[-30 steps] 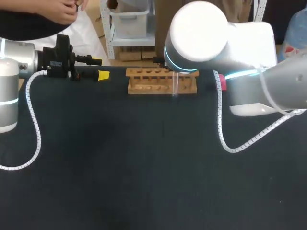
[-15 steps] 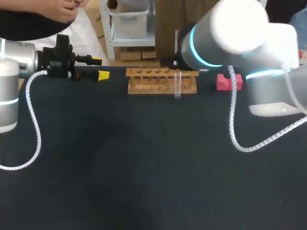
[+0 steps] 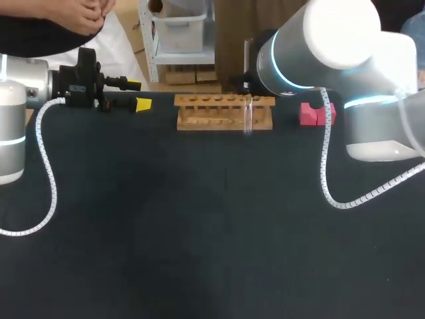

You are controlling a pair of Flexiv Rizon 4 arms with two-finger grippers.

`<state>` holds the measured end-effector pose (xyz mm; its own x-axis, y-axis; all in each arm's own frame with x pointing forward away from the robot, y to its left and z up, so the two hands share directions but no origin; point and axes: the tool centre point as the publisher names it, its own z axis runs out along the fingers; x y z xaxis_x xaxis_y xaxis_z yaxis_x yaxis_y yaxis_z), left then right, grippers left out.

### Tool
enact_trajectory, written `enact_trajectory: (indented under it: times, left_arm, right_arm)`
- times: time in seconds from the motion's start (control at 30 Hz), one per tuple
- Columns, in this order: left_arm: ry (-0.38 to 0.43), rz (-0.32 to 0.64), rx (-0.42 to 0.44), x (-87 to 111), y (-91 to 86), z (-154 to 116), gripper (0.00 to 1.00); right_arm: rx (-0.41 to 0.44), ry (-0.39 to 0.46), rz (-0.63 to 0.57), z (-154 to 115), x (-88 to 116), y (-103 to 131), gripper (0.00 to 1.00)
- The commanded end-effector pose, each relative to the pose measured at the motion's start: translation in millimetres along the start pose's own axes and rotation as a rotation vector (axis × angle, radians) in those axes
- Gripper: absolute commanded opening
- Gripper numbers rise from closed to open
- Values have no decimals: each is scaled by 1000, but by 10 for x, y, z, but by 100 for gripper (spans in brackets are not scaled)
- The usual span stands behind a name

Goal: Grasp the test tube, adjust it, and insert it.

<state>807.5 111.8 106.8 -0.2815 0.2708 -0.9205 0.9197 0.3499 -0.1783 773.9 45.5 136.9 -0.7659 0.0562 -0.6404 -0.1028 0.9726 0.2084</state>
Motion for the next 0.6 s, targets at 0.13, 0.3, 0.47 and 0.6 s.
enact_trajectory:
  times: [0.13,0.3,0.47,0.6]
  left_arm:
    - [-5,2,-3,14,-10,-4,100]
    - [-5,2,-3,14,-10,-4,100]
    - [-5,2,-3,14,-10,-4,100]
    - [-5,2,-3,14,-10,-4,100]
  right_arm:
    - [20,-133,50,39,-78,30,0]
    - [12,-288,103,35,-227,88,0]
    - [31,-407,122,25,-322,115,0]
    - [43,-472,133,19,-372,116,0]
